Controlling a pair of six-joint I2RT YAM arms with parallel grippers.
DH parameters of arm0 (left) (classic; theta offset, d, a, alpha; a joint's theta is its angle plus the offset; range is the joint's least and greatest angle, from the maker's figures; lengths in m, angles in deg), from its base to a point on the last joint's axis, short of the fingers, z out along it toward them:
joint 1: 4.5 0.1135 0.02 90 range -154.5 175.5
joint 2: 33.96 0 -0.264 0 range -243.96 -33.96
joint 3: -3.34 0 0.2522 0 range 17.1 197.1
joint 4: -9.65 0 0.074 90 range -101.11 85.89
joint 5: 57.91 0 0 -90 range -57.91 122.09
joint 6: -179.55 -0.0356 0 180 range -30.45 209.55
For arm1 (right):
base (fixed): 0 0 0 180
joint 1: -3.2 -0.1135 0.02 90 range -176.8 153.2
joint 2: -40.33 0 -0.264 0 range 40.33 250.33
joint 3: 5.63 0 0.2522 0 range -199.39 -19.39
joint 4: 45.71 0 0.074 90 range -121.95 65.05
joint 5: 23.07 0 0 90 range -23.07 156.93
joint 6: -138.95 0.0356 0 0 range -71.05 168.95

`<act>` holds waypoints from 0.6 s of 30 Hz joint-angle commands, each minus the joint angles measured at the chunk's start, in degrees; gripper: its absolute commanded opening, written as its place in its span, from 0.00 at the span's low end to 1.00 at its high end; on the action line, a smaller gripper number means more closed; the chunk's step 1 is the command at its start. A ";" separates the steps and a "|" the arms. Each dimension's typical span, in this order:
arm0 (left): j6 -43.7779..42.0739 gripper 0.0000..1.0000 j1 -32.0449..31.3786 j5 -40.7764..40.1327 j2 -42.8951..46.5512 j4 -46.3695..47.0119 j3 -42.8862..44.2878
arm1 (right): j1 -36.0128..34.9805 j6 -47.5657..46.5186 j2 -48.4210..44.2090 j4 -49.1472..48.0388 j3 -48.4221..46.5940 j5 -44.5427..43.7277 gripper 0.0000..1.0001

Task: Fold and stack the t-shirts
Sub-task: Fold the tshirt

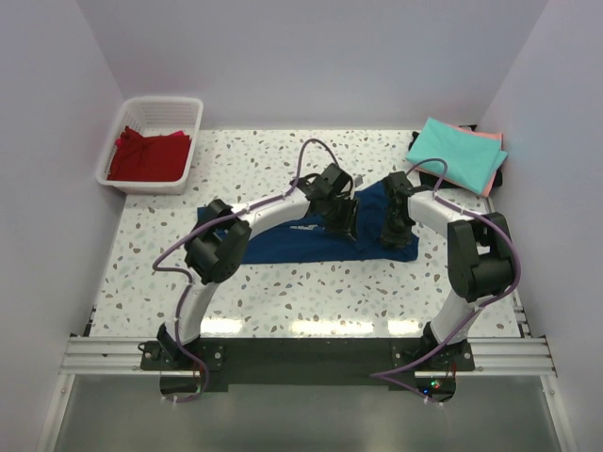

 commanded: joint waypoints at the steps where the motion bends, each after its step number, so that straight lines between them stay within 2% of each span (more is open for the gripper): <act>1: 2.43 0.40 -1.06 0.40 2.40 1.90 -0.30 | -0.21 -0.36 2.15 -2.64 0.71 0.60 0.25; 7: 3.22 0.44 -2.12 -0.66 -0.23 0.85 1.98 | -0.04 -1.24 2.41 -2.47 -0.07 0.25 0.25; 18: 5.68 0.43 -2.91 -5.49 -4.19 -4.86 5.24 | 0.22 -1.86 2.76 -2.38 -1.66 0.43 0.25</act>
